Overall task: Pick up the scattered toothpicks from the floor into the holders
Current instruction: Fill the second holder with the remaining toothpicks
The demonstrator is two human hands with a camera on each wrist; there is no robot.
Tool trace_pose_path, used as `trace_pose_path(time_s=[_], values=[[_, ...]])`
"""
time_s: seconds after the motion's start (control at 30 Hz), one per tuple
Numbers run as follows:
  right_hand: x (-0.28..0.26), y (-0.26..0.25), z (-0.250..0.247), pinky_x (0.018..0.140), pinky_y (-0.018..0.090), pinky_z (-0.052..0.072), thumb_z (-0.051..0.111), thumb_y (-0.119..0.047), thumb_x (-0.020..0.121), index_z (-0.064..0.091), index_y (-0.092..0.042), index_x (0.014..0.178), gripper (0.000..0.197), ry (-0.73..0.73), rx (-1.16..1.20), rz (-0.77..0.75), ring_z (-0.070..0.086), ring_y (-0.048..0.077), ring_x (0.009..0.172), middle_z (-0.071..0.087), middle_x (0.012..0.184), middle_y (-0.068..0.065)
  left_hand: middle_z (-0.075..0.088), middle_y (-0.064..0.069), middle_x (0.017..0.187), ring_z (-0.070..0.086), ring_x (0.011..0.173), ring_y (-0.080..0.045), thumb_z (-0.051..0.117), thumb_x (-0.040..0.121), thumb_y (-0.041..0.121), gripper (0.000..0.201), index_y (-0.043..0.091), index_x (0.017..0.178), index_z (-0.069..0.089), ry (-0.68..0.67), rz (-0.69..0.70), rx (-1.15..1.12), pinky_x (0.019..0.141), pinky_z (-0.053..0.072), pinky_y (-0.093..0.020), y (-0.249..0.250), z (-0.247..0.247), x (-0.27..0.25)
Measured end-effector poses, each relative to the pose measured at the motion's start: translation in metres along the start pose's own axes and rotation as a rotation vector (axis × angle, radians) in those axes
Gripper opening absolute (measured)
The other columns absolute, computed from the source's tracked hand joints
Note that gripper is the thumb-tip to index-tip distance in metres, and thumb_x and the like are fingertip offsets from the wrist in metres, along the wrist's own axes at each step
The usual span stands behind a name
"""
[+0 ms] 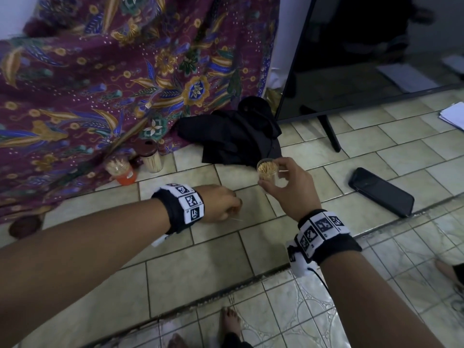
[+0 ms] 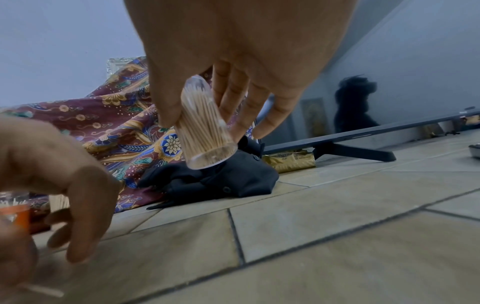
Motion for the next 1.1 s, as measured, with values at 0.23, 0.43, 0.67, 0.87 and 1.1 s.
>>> trace_pose_path(time_s=[0.23, 0.43, 0.67, 0.87, 1.1], values=[[-0.009, 0.004, 0.0, 0.081, 0.023, 0.049, 0.083, -0.038, 0.073, 0.056, -0.027, 0.111, 0.048, 0.015, -0.008, 0.012, 0.059, 0.005, 0.092, 0.063, 0.098, -0.014, 0.057, -0.01, 0.114, 0.059, 0.1, -0.033, 0.051, 0.09, 0.02, 0.029, 0.016, 0.118, 0.051, -0.007, 0.004, 0.132, 0.079, 0.051, -0.038, 0.01, 0.015, 0.008], [-0.01, -0.005, 0.0, 0.082, 0.02, 0.047, 0.083, -0.037, 0.074, 0.055, -0.029, 0.109, 0.046, 0.009, -0.001, 0.004, 0.058, 0.004, 0.093, 0.062, 0.099, -0.014, 0.056, -0.005, 0.108, 0.056, 0.099, -0.03, 0.054, 0.083, 0.015, 0.022, 0.012, 0.103, 0.061, 0.151, -0.064, -0.091, 0.083, 0.048, -0.037, -0.015, -0.013, -0.005], [0.0, -0.037, 0.023, 0.081, 0.018, 0.045, 0.082, -0.036, 0.075, 0.058, -0.024, 0.114, 0.047, -0.037, 0.026, -0.033, 0.055, 0.001, 0.093, 0.058, 0.096, -0.019, 0.059, 0.004, 0.077, 0.053, 0.063, -0.008, 0.062, 0.083, 0.006, 0.032, 0.021, 0.111, 0.059, 0.626, -0.078, -0.42, 0.063, 0.043, -0.013, -0.058, -0.109, -0.06], [0.013, -0.077, 0.056, 0.072, 0.002, 0.039, 0.082, -0.033, 0.076, 0.057, -0.026, 0.11, 0.043, -0.11, 0.082, -0.106, 0.055, -0.006, 0.088, 0.06, 0.099, -0.019, 0.059, 0.008, 0.08, 0.059, 0.072, -0.005, 0.059, 0.09, 0.012, 0.019, 0.026, 0.103, 0.057, 0.807, -0.067, -0.579, 0.07, 0.049, -0.025, -0.073, -0.14, -0.099], [0.025, -0.122, 0.101, 0.083, 0.017, 0.047, 0.082, -0.036, 0.075, 0.057, -0.03, 0.111, 0.045, -0.199, 0.117, -0.2, 0.059, 0.0, 0.095, 0.064, 0.103, -0.015, 0.065, 0.007, 0.083, 0.057, 0.077, -0.007, 0.065, 0.089, 0.019, 0.007, 0.021, 0.093, 0.07, 0.84, -0.225, -0.493, 0.07, 0.043, -0.019, -0.099, -0.128, -0.14]])
Point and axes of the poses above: each hand's wrist, its own x-axis towards the middle knuckle, its own z-axis out of the palm, y = z × x, the point moved 10 cm from there along x, towards the middle knuckle
